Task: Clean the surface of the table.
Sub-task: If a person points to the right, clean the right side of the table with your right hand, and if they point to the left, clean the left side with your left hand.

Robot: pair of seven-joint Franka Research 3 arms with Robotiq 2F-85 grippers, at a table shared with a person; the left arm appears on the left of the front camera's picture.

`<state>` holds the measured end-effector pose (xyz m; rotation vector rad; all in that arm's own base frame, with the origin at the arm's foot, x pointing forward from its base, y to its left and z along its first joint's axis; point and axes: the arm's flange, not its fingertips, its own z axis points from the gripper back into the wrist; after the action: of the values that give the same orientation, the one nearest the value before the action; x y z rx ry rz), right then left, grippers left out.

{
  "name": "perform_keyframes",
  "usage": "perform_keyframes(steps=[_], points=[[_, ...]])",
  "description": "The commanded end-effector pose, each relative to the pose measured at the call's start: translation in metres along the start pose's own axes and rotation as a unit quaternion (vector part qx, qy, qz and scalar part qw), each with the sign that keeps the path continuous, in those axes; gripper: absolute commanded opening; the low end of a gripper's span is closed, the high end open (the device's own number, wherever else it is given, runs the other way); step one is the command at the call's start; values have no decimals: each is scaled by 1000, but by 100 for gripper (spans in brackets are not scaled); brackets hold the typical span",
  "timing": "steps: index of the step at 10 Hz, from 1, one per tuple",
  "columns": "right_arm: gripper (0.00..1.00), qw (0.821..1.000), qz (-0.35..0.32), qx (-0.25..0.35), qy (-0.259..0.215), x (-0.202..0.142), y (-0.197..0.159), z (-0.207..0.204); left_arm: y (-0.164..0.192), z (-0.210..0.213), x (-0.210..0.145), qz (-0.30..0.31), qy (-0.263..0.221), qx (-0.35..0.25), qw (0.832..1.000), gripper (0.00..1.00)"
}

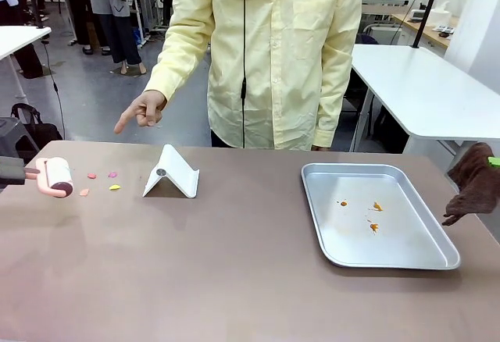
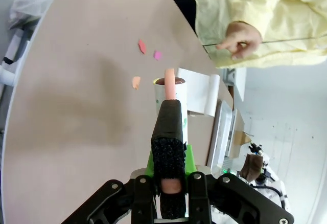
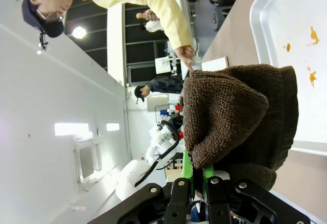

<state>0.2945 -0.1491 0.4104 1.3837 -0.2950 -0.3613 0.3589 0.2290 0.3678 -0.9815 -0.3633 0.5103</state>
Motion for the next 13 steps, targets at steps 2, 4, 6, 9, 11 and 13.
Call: perform_keyframes(steps=[2, 4, 6, 9, 11, 13], points=[[0, 1000, -3, 1, 6, -2, 3, 2, 9, -18, 18, 28, -56, 8, 998, 22], [0, 1000, -3, 1, 6, -2, 3, 2, 17, -31, 24, 41, -84, 6, 996, 22], [0, 1000, -3, 1, 6, -2, 3, 2, 21, -37, 23, 38, -81, 16, 996, 22], [0, 1000, -3, 1, 6, -2, 3, 2, 33, -55, 24, 47, -68, 42, 996, 22], [0, 1000, -3, 1, 6, -2, 3, 2, 36, -67, 22, 43, -57, 58, 996, 22], [0, 1000, -3, 1, 6, -2, 3, 2, 36, -76, 22, 42, -51, 66, 996, 22]])
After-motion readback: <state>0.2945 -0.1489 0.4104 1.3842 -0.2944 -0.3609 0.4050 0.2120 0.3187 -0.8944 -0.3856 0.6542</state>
